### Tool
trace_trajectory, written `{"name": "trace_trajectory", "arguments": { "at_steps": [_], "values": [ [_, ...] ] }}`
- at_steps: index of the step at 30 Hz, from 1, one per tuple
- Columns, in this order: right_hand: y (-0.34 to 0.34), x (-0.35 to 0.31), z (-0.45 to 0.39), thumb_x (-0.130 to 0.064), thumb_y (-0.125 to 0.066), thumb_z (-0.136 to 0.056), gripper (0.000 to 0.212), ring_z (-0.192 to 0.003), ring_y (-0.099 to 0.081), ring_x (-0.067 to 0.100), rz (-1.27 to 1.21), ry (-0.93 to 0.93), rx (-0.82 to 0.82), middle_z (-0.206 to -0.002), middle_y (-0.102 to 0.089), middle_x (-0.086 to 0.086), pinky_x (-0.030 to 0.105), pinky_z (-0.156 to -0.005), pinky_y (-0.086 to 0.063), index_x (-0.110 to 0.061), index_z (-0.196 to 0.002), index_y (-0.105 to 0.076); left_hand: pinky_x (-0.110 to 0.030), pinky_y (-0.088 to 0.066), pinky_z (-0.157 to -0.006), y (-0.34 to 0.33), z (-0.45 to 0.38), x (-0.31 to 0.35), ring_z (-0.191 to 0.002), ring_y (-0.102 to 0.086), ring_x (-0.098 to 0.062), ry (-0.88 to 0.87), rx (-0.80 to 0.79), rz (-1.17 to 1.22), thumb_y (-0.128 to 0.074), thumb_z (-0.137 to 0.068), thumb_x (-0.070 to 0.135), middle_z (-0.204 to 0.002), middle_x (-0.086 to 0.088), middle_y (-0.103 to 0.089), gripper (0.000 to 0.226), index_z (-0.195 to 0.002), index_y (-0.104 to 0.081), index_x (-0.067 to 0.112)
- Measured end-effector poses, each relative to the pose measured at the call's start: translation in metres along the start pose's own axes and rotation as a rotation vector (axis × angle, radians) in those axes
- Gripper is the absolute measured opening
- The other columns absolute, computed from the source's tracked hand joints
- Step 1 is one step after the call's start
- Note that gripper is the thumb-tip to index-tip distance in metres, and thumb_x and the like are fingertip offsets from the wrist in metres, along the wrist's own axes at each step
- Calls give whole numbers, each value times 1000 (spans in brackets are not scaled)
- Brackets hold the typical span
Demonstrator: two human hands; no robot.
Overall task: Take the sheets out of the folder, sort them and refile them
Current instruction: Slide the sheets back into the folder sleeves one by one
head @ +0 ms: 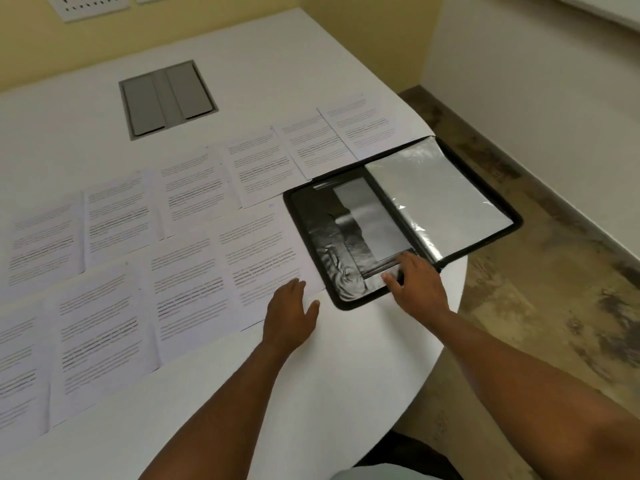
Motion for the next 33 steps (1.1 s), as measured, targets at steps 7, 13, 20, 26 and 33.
{"name": "trace_trajectory", "arguments": {
  "at_steps": [7,13,20,26,33],
  "values": [
    [49,134,-45,-39,-70,-87,68,-133,-40,33,-320,-504,157,-141,-46,16,43,-108,-36,-2,-138,-44,-35,-33,-109,-36,-34,32,-133,-42,-26,453,-73,429,-54,-96,34,-146,-8,-45,57,-146,-37,10],
    [52,213,-70,-30,-76,-83,80,-115,-50,18,-883,-947,247,-126,-47,2,30,-96,-43,-6,-144,-30,-41,-44,-100,-50,-47,42,-119,-52,-33,657,9,495,-57,-93,27,-133,-18,-54,48,-133,-49,2],
    [23,255,-98,-35,-66,-91,23,-87,-64,13,-1377,-1215,146,-105,-64,-2,27,-75,-53,-15,-98,-59,-24,-34,-53,-52,-60,40,-64,-43,-12,770,80,591,-58,-89,20,-74,-8,-48,13,-85,-51,11],
    [14,259,-103,-30,-52,-100,19,-79,-56,11,-1452,-1264,91,-93,-57,-2,31,-78,-48,-16,-88,-52,-23,-38,-56,-48,-70,38,-73,-53,-15,758,58,440,-58,-87,24,-83,-4,-59,23,-97,-65,5],
    [9,264,-109,-27,-43,-103,16,-100,-61,18,-1466,-1263,104,-115,-60,2,37,-100,-46,-15,-103,-54,-47,-51,-92,-49,-68,17,-109,-57,-35,799,89,276,-52,-86,37,-120,-18,-59,44,-115,-62,5]
  ]
}}
Point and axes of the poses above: each hand's wrist, its own z-axis away from the middle knuckle, its own y-axis out of the back of the hand, x = y × z, the point moved 8 cm from there along -z, towards the middle knuckle
